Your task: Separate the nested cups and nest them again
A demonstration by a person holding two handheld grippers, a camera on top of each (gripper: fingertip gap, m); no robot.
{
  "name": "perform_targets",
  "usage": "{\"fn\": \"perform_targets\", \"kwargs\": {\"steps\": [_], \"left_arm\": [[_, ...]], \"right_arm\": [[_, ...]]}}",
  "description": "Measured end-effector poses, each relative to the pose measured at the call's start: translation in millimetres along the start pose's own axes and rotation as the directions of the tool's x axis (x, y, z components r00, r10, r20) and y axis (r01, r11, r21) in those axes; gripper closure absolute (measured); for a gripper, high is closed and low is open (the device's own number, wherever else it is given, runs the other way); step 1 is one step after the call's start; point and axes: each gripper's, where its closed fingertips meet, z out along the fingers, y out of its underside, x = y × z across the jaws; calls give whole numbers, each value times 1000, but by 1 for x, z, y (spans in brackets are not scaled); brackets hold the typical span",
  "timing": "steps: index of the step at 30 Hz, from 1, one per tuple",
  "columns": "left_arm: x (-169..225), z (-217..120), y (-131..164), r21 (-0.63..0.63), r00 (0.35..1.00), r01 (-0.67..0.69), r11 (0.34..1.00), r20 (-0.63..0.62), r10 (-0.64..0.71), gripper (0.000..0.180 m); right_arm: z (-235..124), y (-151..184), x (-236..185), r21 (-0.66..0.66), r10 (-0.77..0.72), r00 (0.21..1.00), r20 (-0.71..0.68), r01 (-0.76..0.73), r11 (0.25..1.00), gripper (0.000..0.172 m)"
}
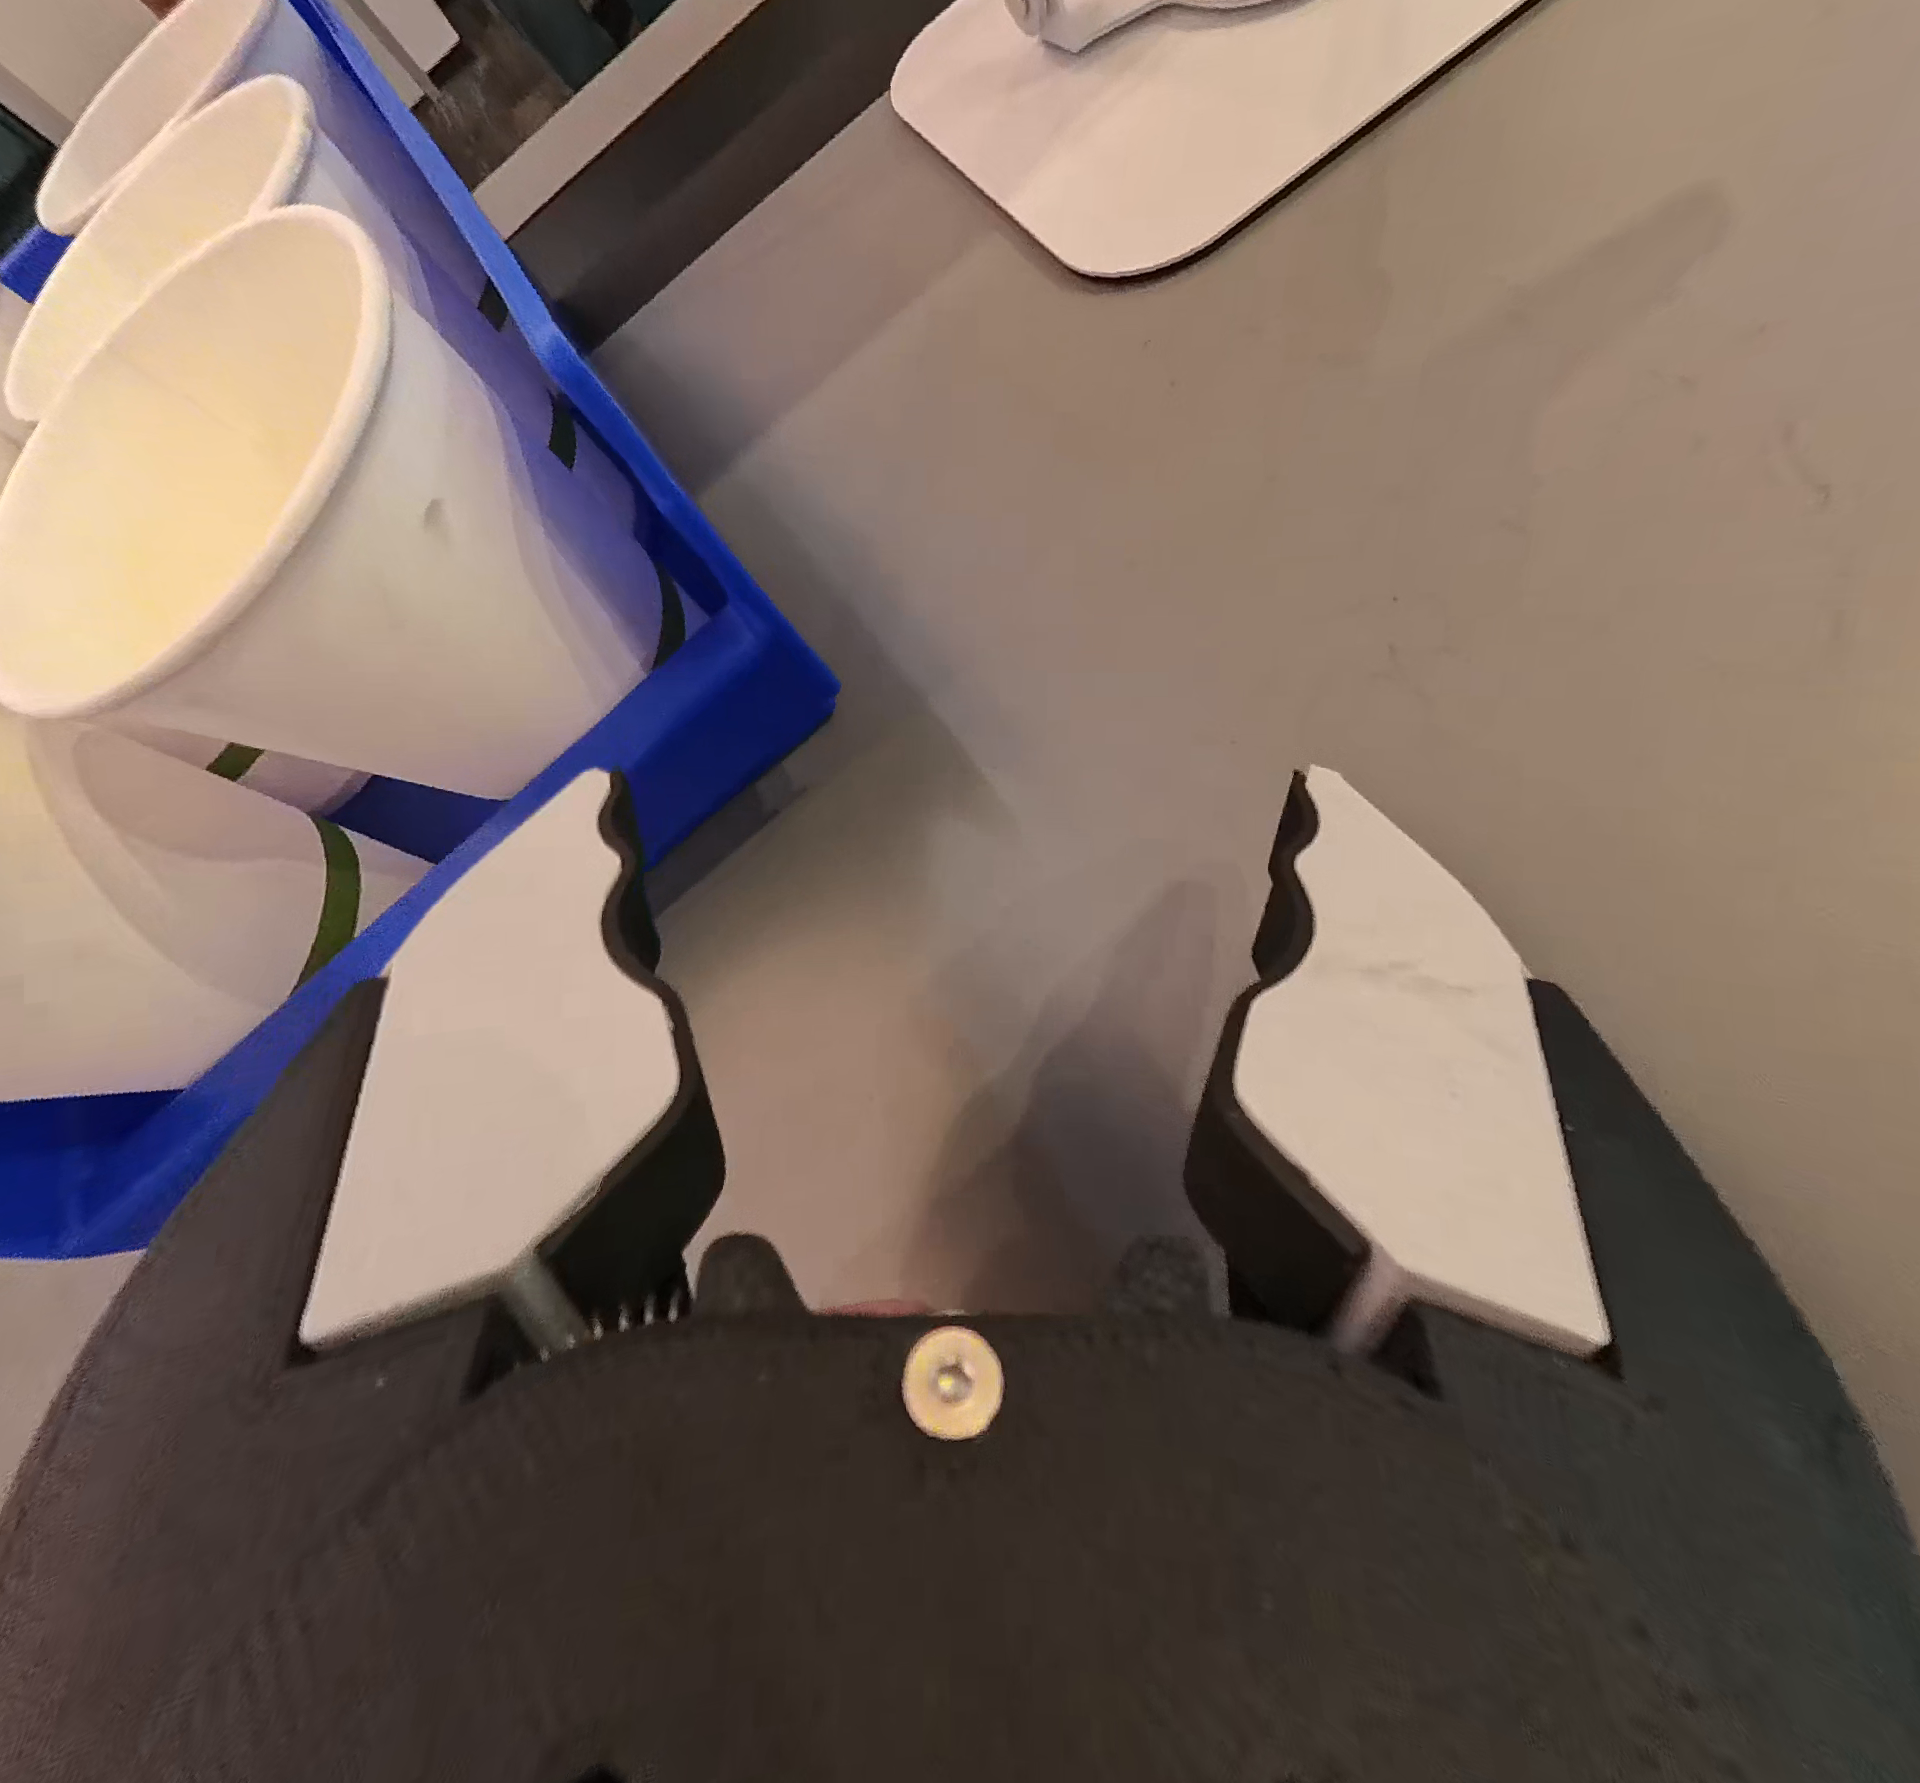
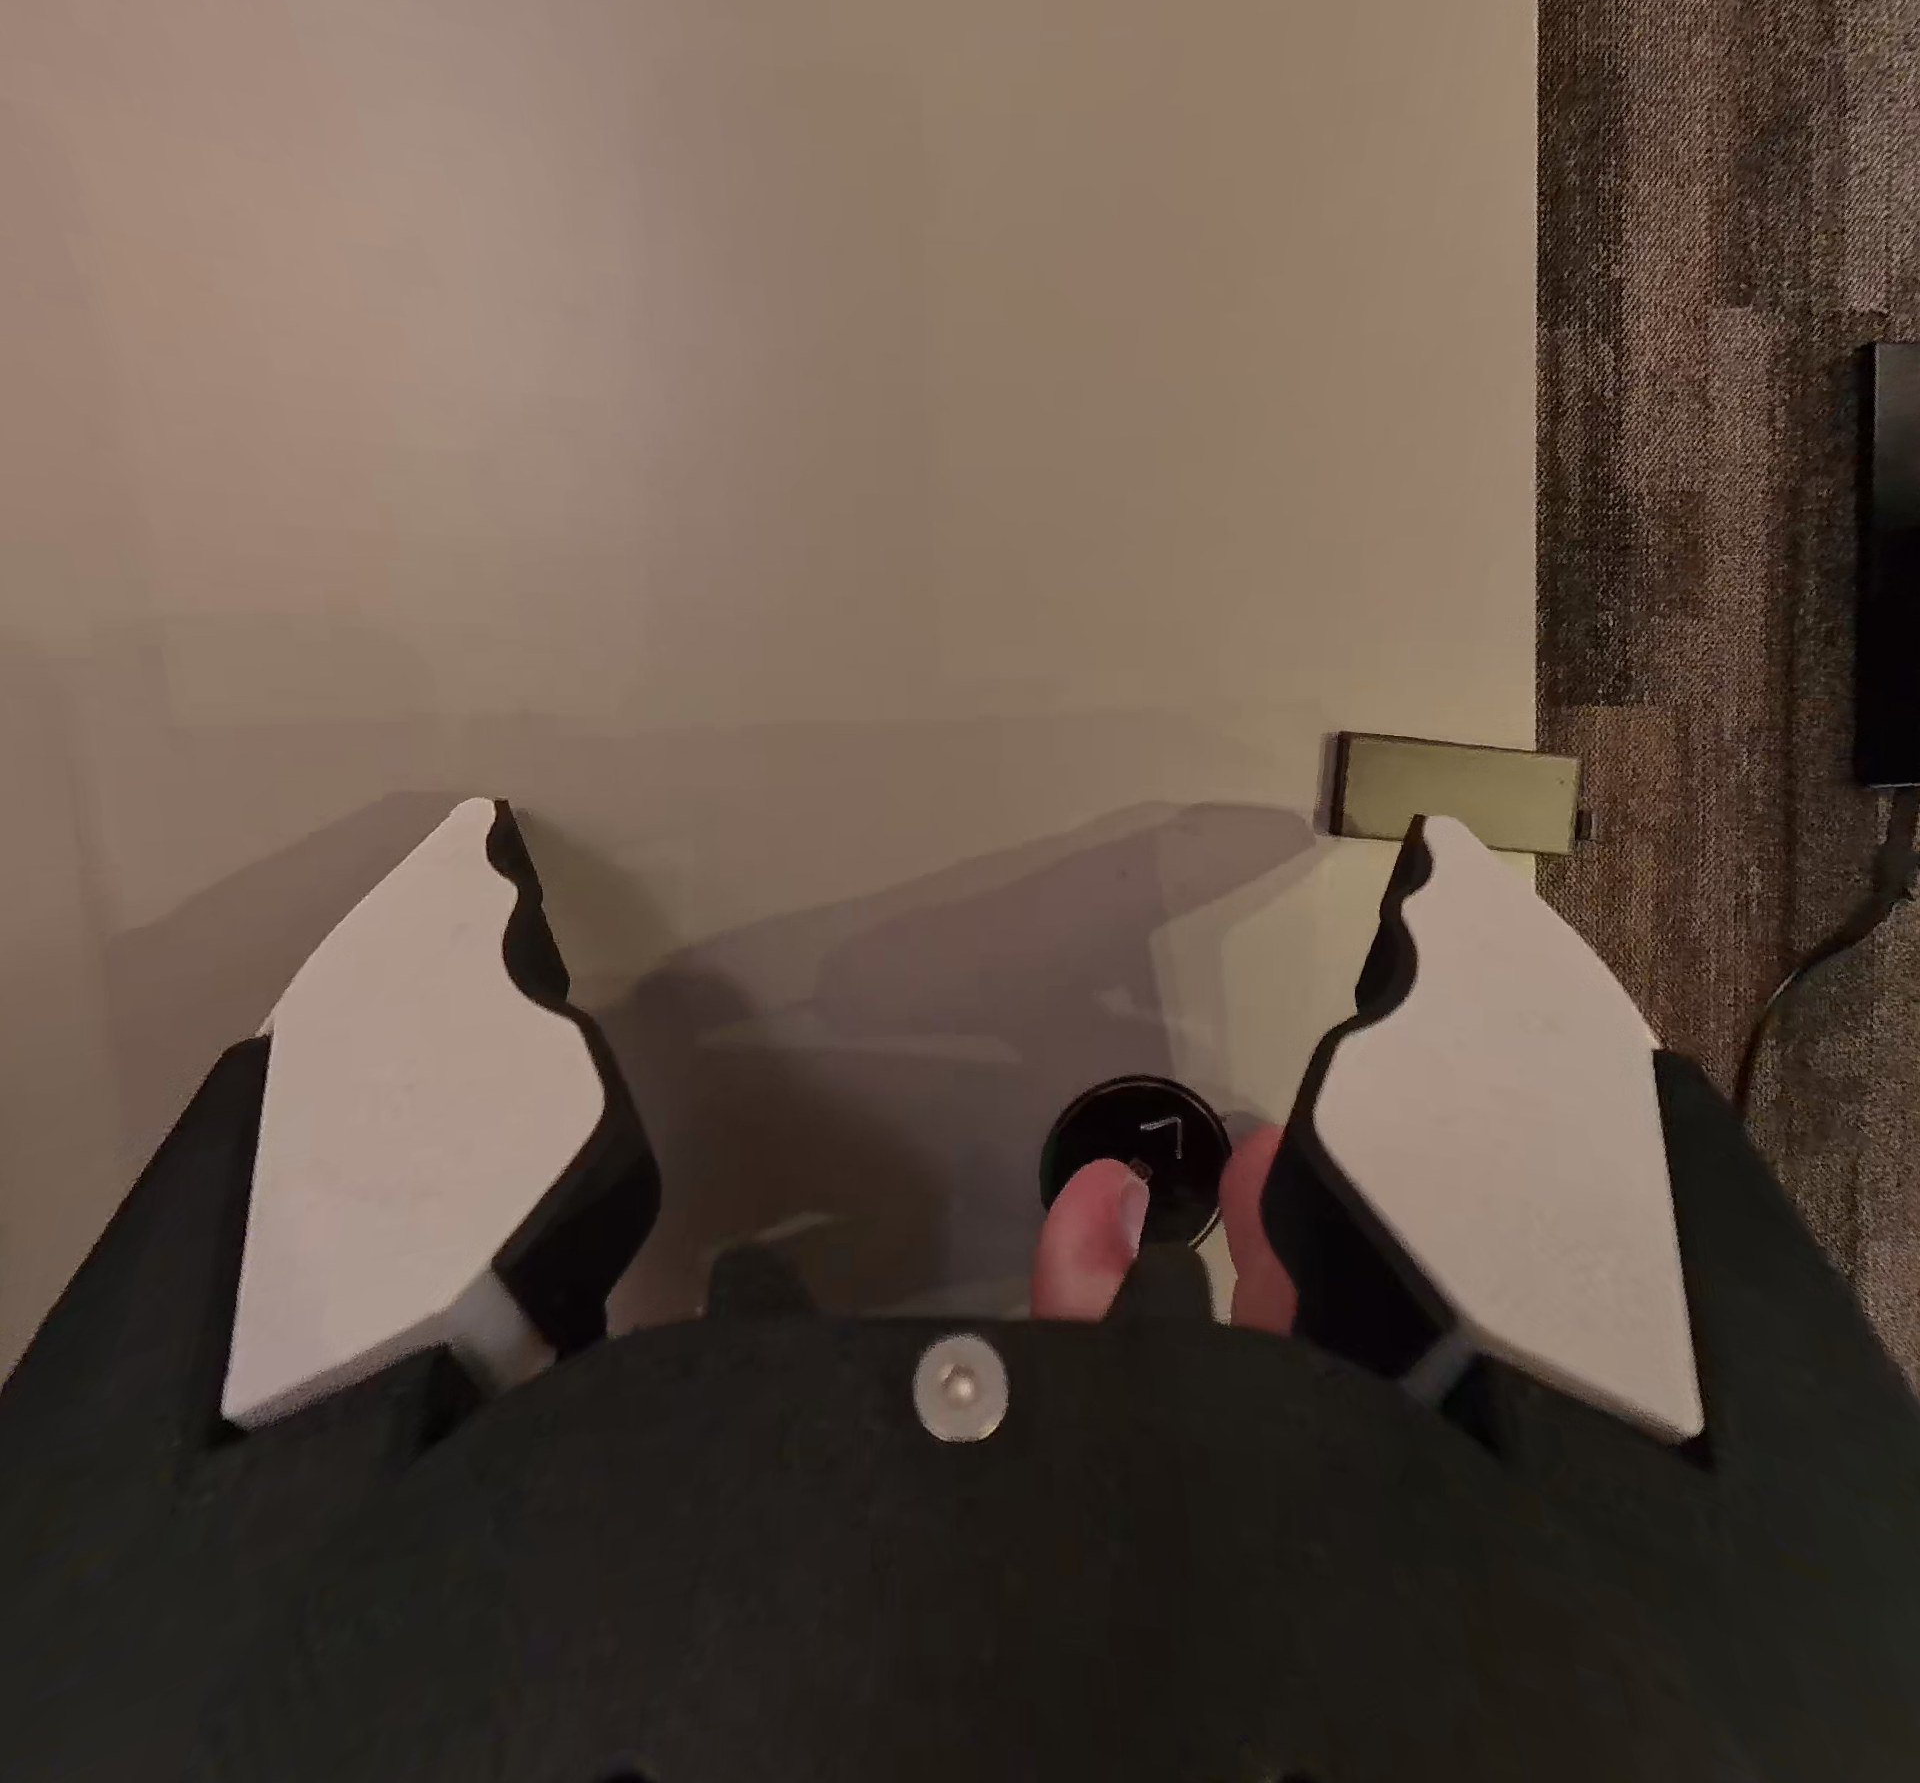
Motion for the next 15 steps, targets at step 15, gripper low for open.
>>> {"fn": "perform_targets", "kwargs": {"steps": [15], "left_arm": [[-8,1,-1,-114,999,32,993,11,-31,59]], "right_arm": [[-16,-9,0,-1,2,1000,1,-2,1000,23]]}}
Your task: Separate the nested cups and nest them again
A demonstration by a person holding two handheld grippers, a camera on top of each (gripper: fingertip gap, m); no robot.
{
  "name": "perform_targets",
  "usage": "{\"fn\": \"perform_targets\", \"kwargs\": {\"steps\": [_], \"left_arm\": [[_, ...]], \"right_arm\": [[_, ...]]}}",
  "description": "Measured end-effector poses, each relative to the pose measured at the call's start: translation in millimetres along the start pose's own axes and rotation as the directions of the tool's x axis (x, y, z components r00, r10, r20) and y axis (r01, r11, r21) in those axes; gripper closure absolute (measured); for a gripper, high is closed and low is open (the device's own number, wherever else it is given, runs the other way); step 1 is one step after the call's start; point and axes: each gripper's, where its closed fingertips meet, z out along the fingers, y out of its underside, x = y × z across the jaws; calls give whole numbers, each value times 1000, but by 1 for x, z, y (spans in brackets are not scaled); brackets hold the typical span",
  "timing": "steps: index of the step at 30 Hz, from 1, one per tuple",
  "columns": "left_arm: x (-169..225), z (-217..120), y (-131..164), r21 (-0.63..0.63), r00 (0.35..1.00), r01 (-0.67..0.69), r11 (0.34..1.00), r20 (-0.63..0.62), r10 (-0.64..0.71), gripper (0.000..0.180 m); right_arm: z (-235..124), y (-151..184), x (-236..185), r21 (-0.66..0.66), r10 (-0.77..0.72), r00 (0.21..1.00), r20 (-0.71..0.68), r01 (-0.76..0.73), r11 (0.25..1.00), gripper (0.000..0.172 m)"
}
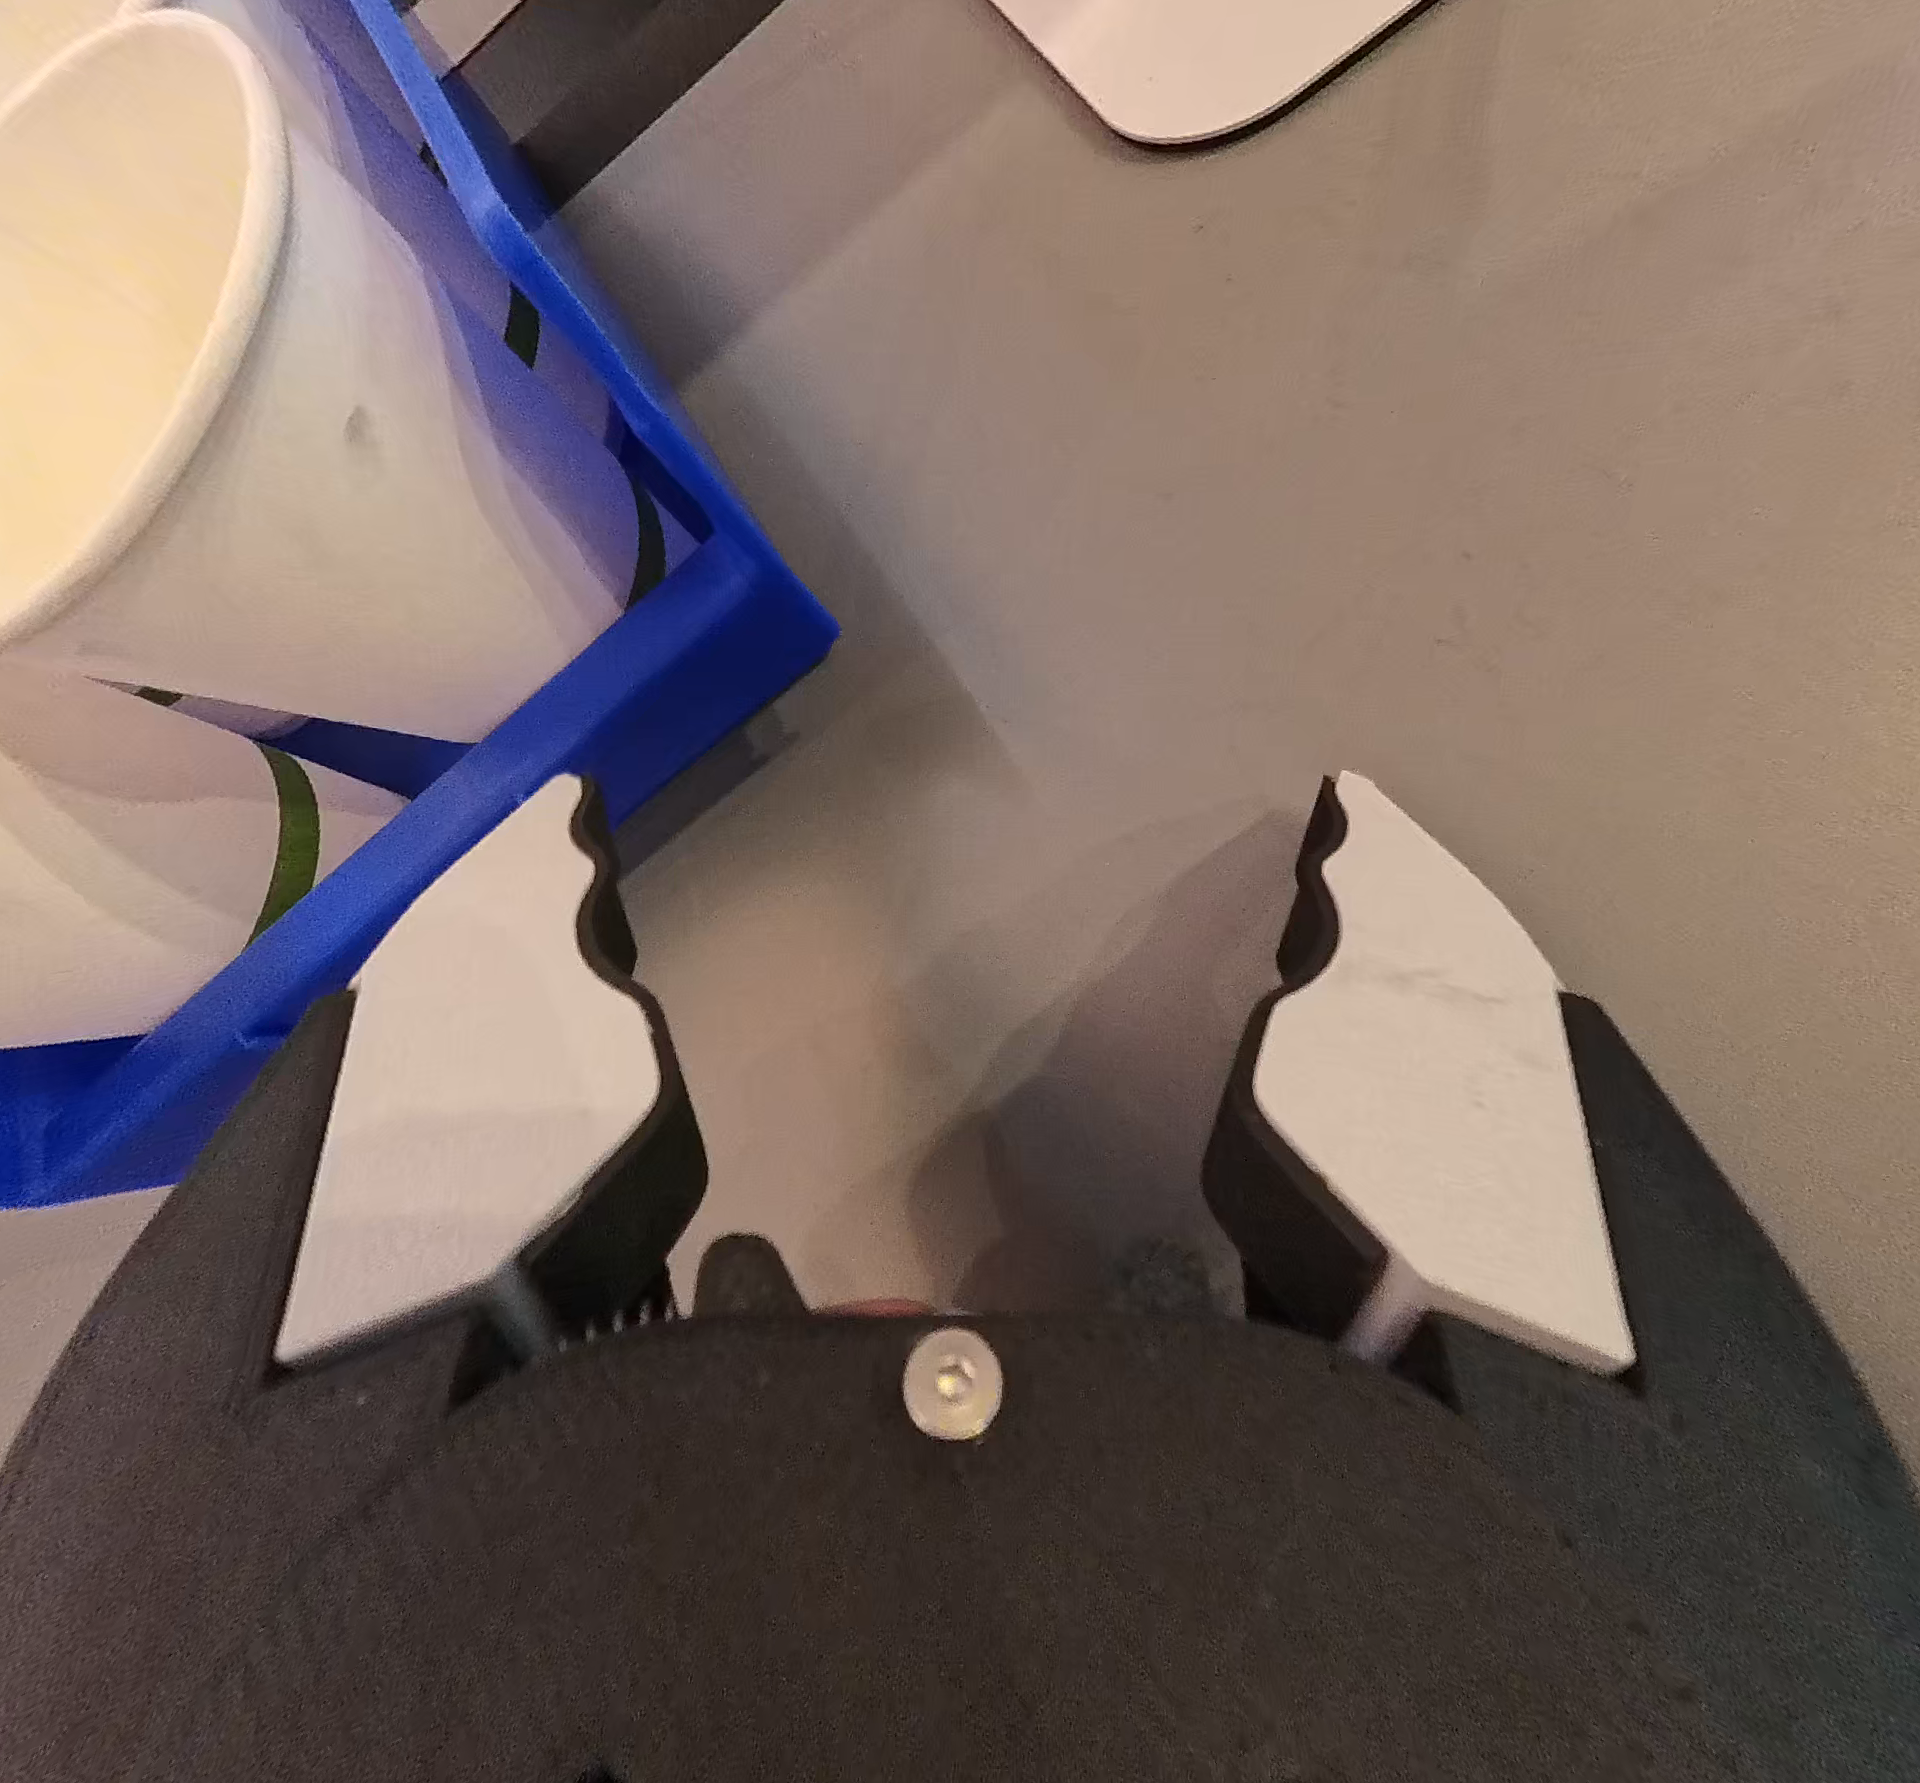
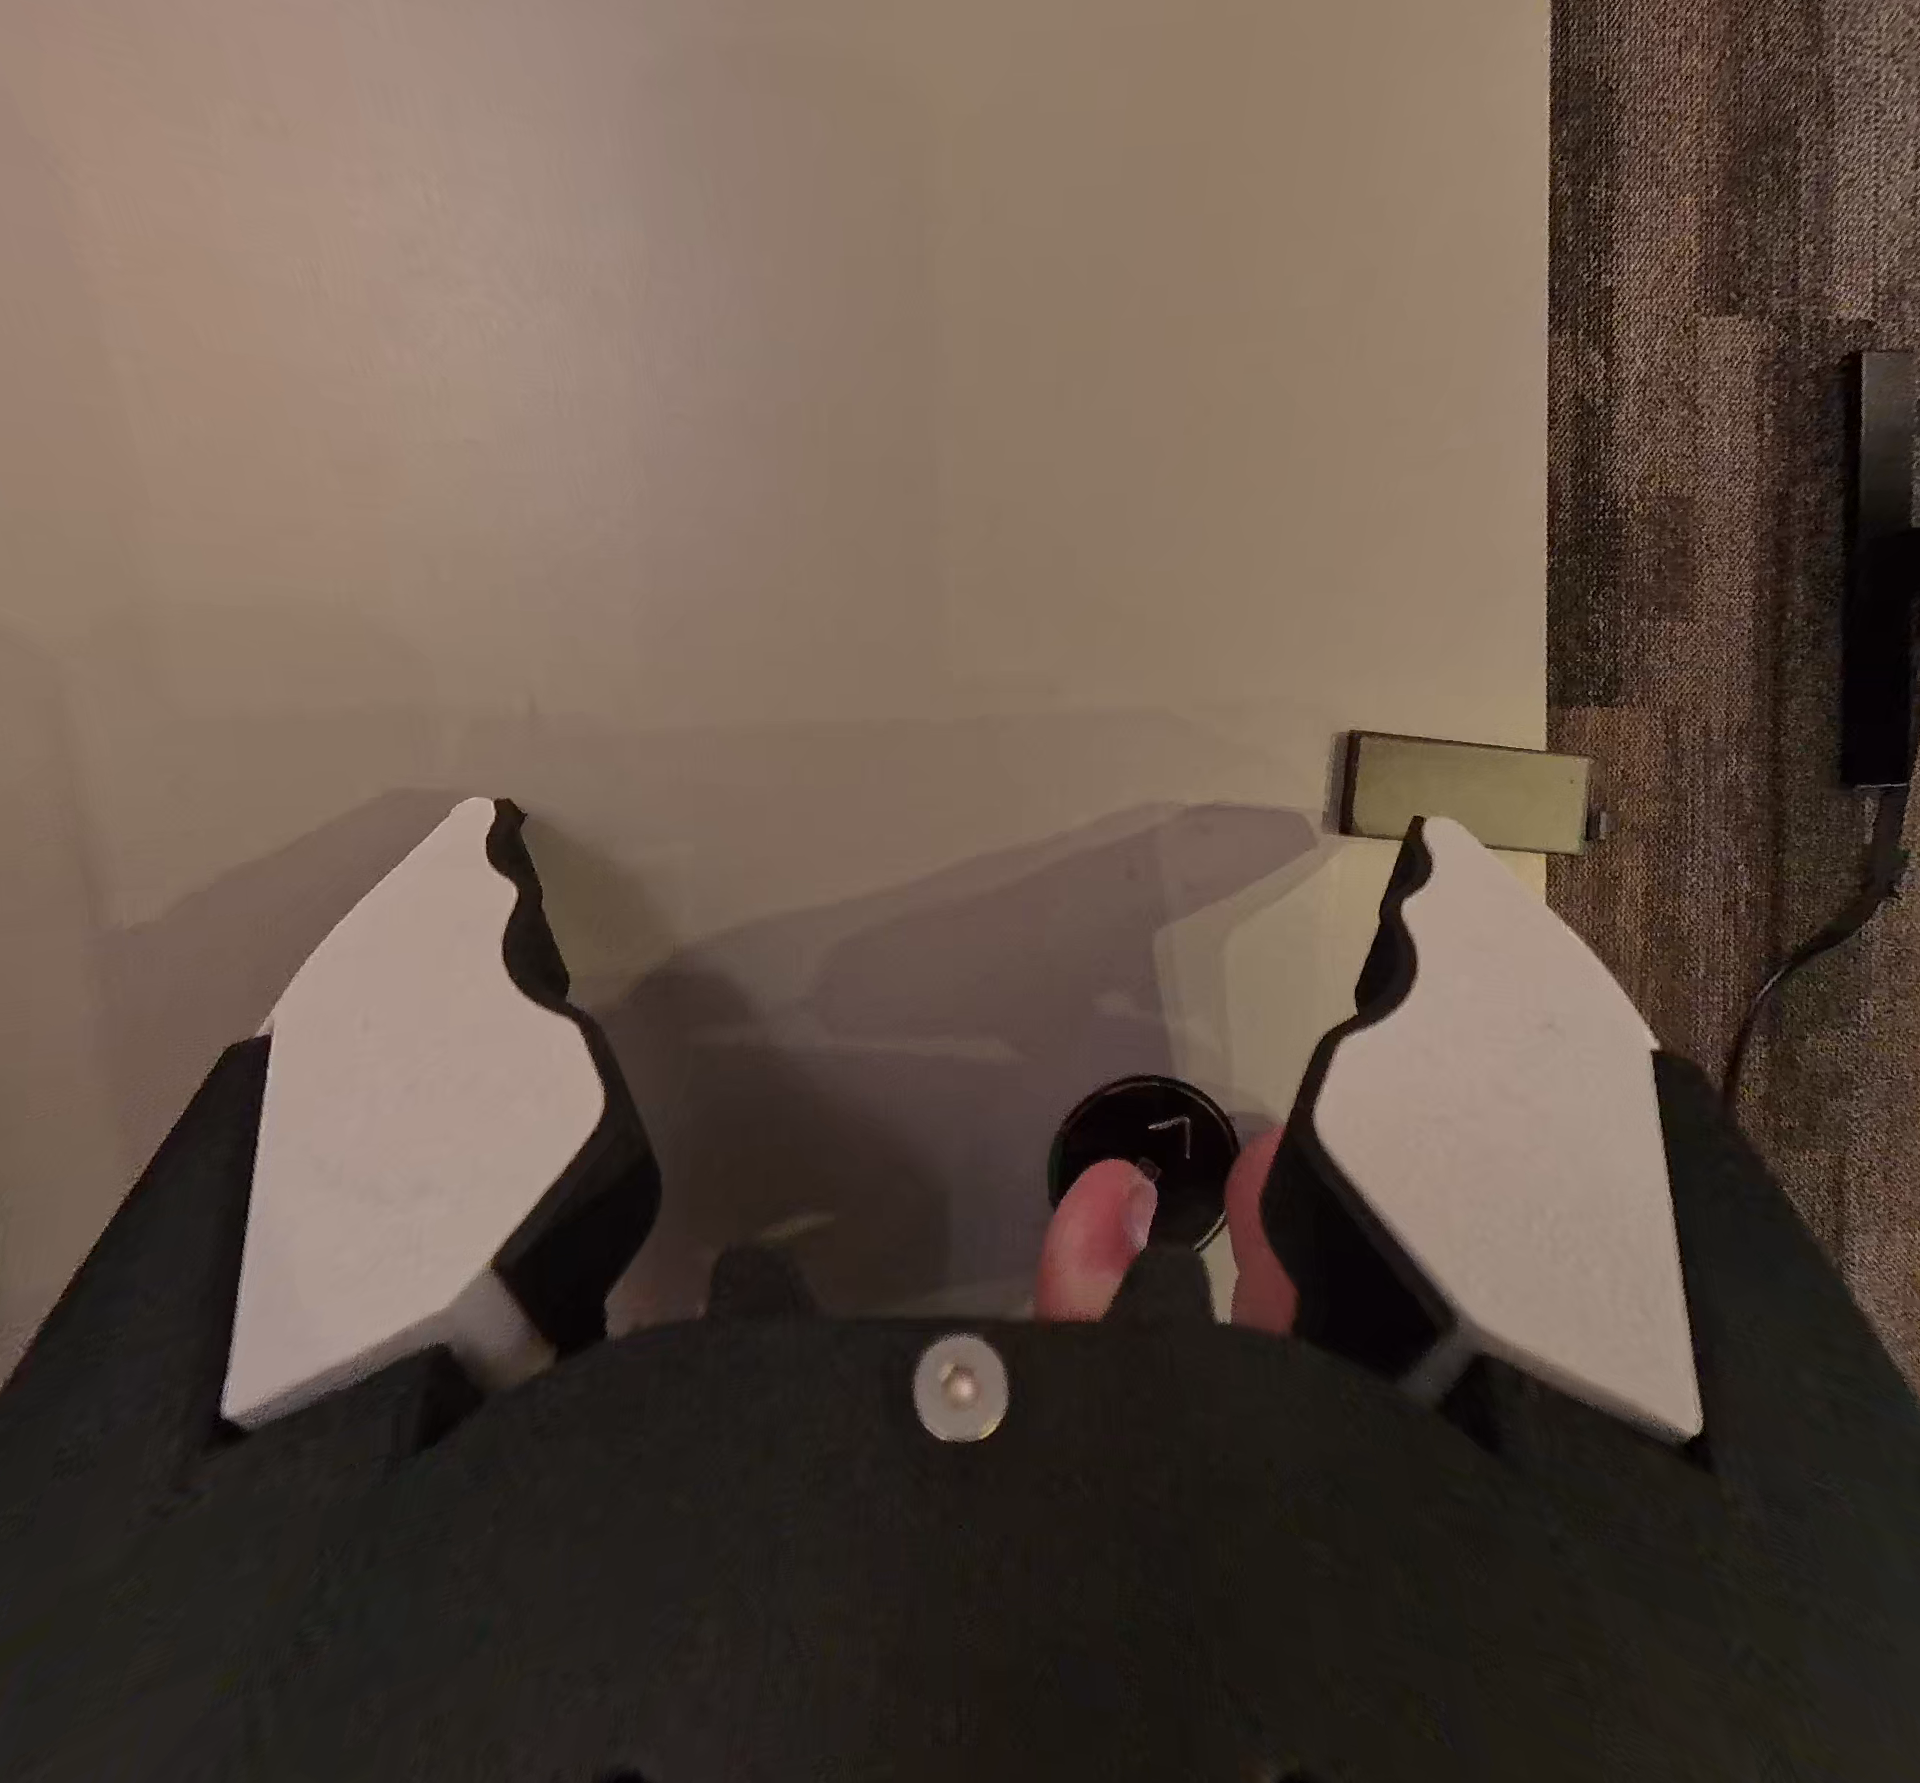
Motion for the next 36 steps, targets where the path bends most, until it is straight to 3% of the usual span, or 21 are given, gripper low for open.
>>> {"fn": "perform_targets", "kwargs": {"steps": [36], "left_arm": [[-25,-31,-15,-73,994,102,992,34,-100,50]], "right_arm": [[-39,-23,4,-23,17,1000,14,-16,1000,24]]}}
